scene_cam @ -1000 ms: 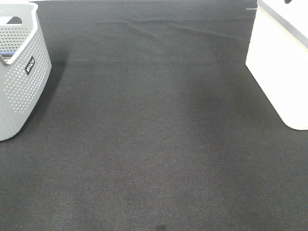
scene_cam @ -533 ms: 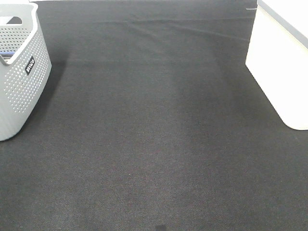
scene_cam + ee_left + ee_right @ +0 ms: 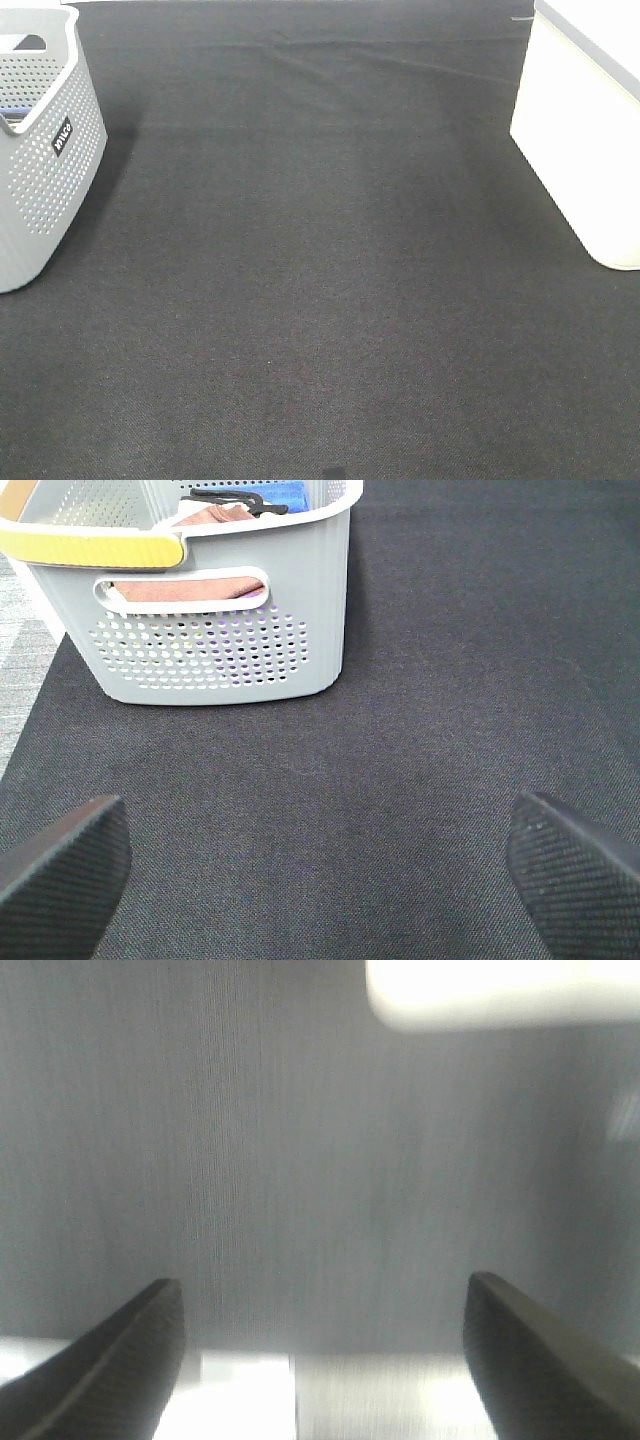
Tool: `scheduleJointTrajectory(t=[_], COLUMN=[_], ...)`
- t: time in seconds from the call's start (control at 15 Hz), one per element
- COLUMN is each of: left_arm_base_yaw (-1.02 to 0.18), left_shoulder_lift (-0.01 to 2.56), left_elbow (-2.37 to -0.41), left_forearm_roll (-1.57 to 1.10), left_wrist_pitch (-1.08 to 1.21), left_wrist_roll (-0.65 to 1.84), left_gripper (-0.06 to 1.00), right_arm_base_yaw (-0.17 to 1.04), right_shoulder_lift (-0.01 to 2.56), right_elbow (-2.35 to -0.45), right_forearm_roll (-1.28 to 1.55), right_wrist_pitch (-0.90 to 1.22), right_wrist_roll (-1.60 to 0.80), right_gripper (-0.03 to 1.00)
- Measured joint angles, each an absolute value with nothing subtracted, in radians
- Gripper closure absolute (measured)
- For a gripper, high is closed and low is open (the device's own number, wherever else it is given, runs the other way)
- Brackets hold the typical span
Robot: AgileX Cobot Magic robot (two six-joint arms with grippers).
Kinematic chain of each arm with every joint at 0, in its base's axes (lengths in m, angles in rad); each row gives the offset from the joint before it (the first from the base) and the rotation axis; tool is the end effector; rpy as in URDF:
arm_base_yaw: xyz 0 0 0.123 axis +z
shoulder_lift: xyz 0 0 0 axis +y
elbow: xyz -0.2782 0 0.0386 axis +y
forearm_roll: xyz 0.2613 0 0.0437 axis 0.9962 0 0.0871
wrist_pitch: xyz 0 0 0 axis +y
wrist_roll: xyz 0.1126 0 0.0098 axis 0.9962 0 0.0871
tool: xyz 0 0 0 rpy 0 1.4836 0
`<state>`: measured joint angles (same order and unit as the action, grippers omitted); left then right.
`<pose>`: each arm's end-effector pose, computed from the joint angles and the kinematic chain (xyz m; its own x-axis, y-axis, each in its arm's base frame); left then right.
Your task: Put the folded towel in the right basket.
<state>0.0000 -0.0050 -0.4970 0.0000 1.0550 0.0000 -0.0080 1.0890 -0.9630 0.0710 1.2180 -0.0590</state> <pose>0.0306 0.0000 0.2734 -0.4491 0.0000 -0.8935 0.0000 1.0000 0.0000 0.2049 0.0059 0.2907 -0.9498 -0.0268 -0.3116 -0.0454 0.9976 0.0526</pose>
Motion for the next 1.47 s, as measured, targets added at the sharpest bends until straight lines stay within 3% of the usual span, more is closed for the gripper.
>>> scheduleJointTrajectory(t=[0.2, 0.4, 1.0, 1.47], left_arm_base_yaw=[0.0, 0.0, 0.0, 0.0], left_shoulder_lift=[-0.005, -0.005, -0.005, -0.005], left_elbow=[-0.497, -0.497, -0.497, -0.497], left_forearm_roll=[0.0, 0.0, 0.0, 0.0], left_wrist_pitch=[1.055, 1.055, 1.055, 1.055], left_wrist_roll=[0.0, 0.0, 0.0, 0.0], left_gripper=[-0.03, -0.03, -0.03, -0.03], right_arm_base_yaw=[-0.008, -0.008, -0.008, -0.008], right_shoulder_lift=[0.846, 0.631, 0.029, -0.006], right_elbow=[-0.694, -0.547, -0.508, -0.503], right_forearm_roll=[0.073, 0.073, 0.079, 0.078], right_wrist_pitch=[1.182, 1.142, 1.068, 1.068], right_wrist_roll=[-0.059, -0.059, -0.082, -0.082], right_gripper=[0.24, 0.24, 0.24, 0.24])
